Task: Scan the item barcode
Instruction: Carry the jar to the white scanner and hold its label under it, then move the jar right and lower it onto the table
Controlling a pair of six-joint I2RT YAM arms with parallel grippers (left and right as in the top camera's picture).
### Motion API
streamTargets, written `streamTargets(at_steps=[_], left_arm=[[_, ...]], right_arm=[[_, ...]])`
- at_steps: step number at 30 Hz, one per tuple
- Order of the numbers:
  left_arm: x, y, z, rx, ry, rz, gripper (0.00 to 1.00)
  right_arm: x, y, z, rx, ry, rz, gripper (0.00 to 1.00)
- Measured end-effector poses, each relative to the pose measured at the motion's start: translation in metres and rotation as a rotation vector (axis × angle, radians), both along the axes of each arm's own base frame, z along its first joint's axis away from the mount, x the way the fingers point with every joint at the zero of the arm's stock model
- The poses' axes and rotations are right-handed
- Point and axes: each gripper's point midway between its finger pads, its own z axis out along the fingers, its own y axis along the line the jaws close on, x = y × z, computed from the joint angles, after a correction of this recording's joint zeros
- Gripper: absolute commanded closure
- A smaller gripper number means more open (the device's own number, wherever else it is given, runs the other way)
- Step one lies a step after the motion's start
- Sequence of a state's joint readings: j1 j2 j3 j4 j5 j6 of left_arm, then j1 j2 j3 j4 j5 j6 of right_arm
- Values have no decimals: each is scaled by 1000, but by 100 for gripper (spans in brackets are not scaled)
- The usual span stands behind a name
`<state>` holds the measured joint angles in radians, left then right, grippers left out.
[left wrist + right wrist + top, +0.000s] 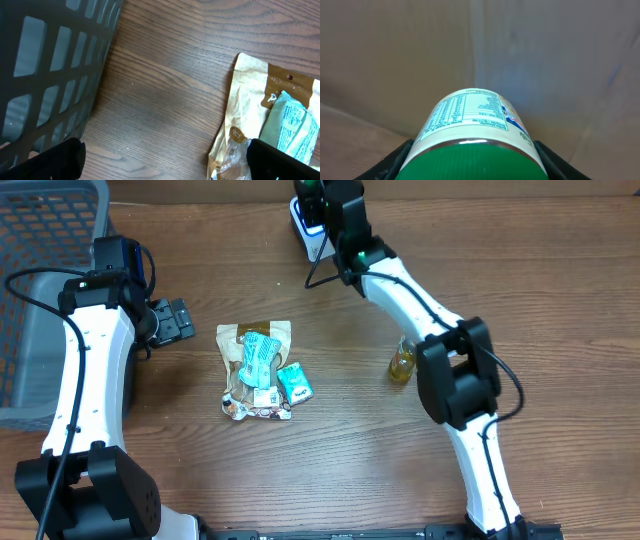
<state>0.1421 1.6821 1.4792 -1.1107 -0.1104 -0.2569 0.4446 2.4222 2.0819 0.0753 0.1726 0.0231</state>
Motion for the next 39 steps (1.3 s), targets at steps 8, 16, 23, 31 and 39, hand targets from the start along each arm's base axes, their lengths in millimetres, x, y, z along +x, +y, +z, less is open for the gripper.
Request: streamTargets(at_steps=[8,16,23,31,39], left_arm=[[0,0,0,0,0,0,1],[0,0,0,0,0,0,1],[0,0,0,0,0,-2,0],[0,0,0,1,0,-2,1],[0,0,0,1,0,-3,0]], right_arm=[[-70,-45,98,-51,152,-23,96],[-138,-146,67,13,572,-251,89],[-208,-240,2,-10,1005,-472,85],[-256,-265,-43,-66,1319,-551,82],[-252,-264,-62,-69,1360,-551,78]])
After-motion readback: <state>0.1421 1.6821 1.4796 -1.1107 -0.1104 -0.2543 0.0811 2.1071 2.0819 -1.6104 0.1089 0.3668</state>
